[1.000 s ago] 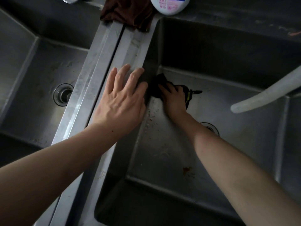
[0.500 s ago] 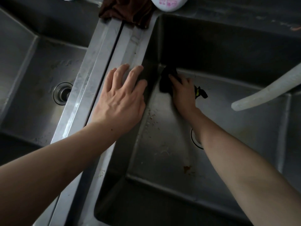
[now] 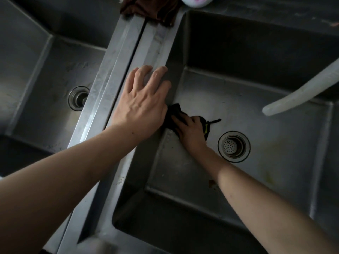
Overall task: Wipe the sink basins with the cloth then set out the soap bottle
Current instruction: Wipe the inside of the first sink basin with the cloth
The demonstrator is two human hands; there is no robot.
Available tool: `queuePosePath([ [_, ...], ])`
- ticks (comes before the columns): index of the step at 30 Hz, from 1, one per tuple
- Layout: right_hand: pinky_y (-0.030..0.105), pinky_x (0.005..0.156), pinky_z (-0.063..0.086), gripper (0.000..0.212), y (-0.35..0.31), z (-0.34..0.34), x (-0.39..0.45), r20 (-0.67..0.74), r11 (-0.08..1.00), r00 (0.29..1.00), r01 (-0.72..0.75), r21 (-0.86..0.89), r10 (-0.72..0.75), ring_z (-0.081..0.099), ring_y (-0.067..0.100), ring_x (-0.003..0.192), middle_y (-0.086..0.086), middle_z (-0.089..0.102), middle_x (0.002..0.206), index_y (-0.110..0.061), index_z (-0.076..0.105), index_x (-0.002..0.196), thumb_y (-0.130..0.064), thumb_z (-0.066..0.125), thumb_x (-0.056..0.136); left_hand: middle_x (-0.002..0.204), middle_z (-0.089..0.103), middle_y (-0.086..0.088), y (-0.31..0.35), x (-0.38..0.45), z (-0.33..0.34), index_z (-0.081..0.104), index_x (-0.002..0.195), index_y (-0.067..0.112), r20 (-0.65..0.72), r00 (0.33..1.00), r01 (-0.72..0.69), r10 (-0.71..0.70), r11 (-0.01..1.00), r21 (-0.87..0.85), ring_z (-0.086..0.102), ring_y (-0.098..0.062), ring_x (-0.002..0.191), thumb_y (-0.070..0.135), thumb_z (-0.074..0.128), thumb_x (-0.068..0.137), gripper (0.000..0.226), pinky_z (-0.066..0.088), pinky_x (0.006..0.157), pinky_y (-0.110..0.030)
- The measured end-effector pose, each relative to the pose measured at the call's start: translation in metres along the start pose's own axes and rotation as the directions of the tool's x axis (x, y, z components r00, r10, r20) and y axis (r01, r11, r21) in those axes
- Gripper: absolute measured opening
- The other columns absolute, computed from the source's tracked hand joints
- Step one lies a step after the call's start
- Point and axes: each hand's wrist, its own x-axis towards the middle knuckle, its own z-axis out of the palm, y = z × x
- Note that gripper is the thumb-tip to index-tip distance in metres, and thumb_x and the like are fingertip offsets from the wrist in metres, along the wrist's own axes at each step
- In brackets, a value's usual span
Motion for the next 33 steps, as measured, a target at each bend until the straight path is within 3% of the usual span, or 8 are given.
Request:
queuePosePath([
  [5,0.041,0.086,0.047,0.04,-0.016,0.005,-0.063,0.076,0.986,0.984,0.156,0.059,-0.16,0.059,0.036,0.094,0.015,0.064,0.139,-0.019,0.068,0.136,-0.017,0.075,0.096,0.156,0.03,-0.001,0.001,0.0,-0.001,0.053,0.125,0.02,0.008,1.0,0.015,-0.015,1.0,-0.006,0.027,-0.033,0.141,0.025,0.047,0.087,0.039,0.023,0.118,-0.047],
  [9,0.042,0.079,0.05,0.047,-0.007,-0.001,-0.057,0.139,0.975,0.965,0.218,0.044,-0.223,0.057,0.034,0.091,0.015,0.063,0.137,-0.022,0.063,0.141,-0.007,0.069,0.097,0.156,0.03,0.001,0.002,0.0,0.0,0.053,0.125,0.02,0.003,1.0,0.022,-0.022,1.0,-0.015,0.027,-0.031,0.141,0.026,0.046,0.088,0.038,0.023,0.117,-0.045],
  [17,0.042,0.08,0.048,0.041,0.03,-0.027,0.02,-0.008,0.992,0.993,-0.122,-0.03,0.122,0.054,0.04,0.093,0.019,0.064,0.135,-0.016,0.065,0.139,-0.01,0.066,0.098,0.156,0.03,0.001,0.001,-0.002,0.002,0.053,0.124,0.02,-0.015,1.0,0.021,-0.021,0.999,-0.03,0.027,-0.032,0.141,0.025,0.047,0.088,0.037,0.021,0.117,-0.044],
  [23,0.04,0.082,0.043,0.034,0.004,-0.001,-0.009,0.074,0.999,0.997,0.026,0.044,-0.029,0.059,0.036,0.09,0.015,0.063,0.141,-0.018,0.068,0.134,-0.024,0.064,0.101,0.154,0.032,0.001,0.001,-0.001,0.001,0.051,0.125,0.021,-0.039,0.999,0.013,-0.014,0.999,-0.032,0.029,-0.032,0.141,0.026,0.046,0.088,0.038,0.024,0.116,-0.045],
  [30,0.041,0.08,0.047,0.033,-0.035,-0.003,-0.067,0.178,0.99,0.979,0.085,0.11,-0.103,0.06,0.036,0.087,0.012,0.063,0.142,-0.019,0.07,0.134,-0.03,0.056,0.105,0.154,0.038,-0.004,0.002,-0.005,-0.002,0.053,0.127,0.018,-0.035,0.999,-0.026,0.026,1.0,-0.002,0.032,-0.033,0.141,0.024,0.045,0.087,0.041,0.026,0.116,-0.047],
  [33,0.039,0.076,0.052,0.035,-0.044,-0.014,-0.086,0.23,0.977,0.954,0.165,0.137,-0.193,0.059,0.036,0.085,0.013,0.066,0.136,-0.019,0.071,0.132,-0.02,0.073,0.097,0.156,0.037,-0.002,0.001,-0.008,-0.003,0.053,0.129,0.019,-0.025,0.999,-0.022,0.022,1.0,0.002,0.032,-0.034,0.141,0.023,0.043,0.088,0.042,0.024,0.115,-0.046],
])
